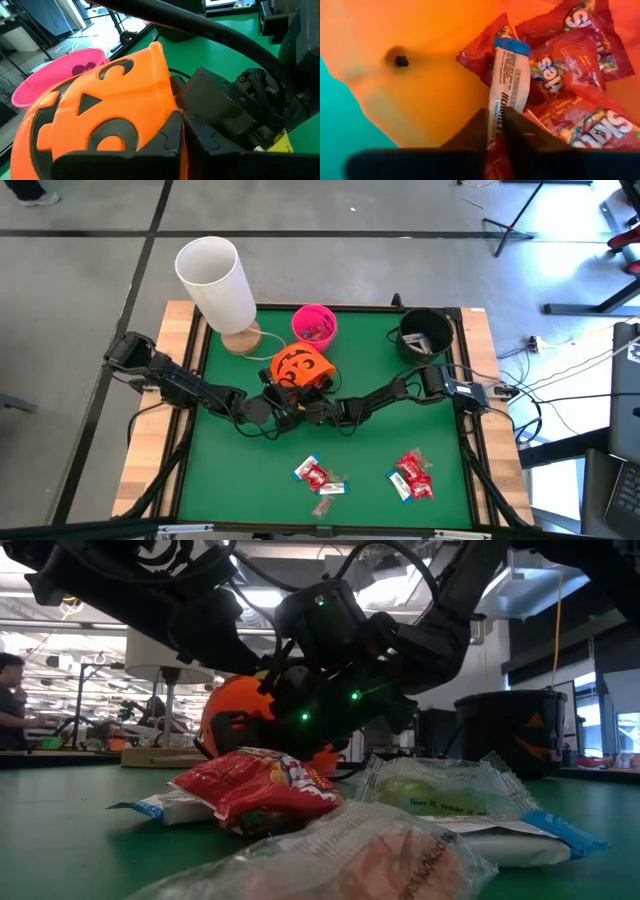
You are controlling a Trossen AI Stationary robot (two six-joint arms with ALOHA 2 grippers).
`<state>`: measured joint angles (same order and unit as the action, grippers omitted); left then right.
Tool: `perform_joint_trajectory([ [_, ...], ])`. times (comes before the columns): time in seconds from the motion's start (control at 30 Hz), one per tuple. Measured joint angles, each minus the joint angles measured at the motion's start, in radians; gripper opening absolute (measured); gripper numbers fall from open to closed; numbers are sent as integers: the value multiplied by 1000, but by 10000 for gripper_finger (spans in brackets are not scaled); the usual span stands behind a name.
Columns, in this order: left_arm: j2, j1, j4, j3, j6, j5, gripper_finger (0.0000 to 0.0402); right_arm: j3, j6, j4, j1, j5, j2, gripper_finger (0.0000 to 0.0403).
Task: Sort candy
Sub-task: Remove the white candy from the orange bin
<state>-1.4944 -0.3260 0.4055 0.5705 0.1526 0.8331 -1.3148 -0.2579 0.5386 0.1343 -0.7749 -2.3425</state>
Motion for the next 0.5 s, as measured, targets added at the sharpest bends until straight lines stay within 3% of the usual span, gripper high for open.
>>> perform_joint_trajectory([
  [0.1, 0, -1, 0, 1, 2, -7, 0, 0, 8, 3, 9, -5, 0, 10],
  [0.5, 2, -5, -8, 4, 3, -9, 0, 4, 95, 27, 38, -25, 16, 1],
])
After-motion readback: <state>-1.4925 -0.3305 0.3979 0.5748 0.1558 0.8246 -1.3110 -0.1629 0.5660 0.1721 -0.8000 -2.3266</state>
